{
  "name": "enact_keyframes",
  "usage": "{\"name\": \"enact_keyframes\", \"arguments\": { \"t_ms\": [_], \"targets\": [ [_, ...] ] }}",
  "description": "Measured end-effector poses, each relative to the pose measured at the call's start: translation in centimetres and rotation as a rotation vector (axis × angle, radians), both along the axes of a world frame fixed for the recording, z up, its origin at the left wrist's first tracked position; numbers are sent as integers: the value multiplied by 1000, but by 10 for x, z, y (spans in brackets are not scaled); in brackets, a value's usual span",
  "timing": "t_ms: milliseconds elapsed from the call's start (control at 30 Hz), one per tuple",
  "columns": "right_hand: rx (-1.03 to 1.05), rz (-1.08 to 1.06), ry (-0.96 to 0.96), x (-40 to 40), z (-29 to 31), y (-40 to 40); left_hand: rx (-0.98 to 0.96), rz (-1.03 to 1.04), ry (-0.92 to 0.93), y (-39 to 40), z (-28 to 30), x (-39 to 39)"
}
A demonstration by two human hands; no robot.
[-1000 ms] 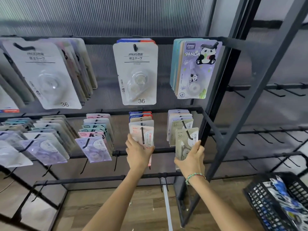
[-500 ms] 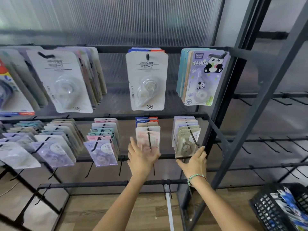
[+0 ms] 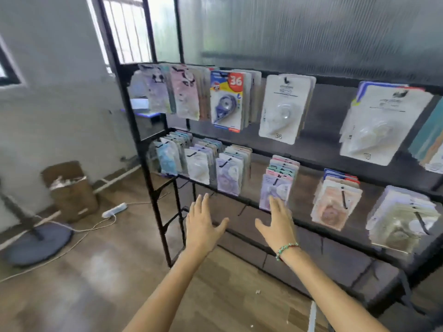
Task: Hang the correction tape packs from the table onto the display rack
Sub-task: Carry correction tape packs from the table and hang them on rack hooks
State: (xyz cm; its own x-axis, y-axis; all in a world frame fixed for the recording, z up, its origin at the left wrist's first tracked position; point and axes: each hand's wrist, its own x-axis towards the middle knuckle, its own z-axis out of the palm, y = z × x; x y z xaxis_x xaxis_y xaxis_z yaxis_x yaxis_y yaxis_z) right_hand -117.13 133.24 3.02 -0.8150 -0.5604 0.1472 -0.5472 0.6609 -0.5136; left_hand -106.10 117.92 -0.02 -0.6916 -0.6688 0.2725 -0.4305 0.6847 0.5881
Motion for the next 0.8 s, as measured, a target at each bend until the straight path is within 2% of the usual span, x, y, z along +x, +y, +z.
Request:
{"name": "enact_keyframes", "arguments": {
  "t_ms": [233, 400, 533, 800],
  "targets": [
    [29, 374, 58, 115, 0, -181, -44, 360, -40, -142, 8, 168],
    [32, 580, 78, 220, 1, -317, -96, 585, -121, -239, 15, 305],
    [-9, 727, 43, 306, 9, -408, -88, 739, -116, -299, 26, 405],
    [-61, 986, 26, 431, 9, -563, -20, 1024, -92, -400, 18, 539]
  ]
}}
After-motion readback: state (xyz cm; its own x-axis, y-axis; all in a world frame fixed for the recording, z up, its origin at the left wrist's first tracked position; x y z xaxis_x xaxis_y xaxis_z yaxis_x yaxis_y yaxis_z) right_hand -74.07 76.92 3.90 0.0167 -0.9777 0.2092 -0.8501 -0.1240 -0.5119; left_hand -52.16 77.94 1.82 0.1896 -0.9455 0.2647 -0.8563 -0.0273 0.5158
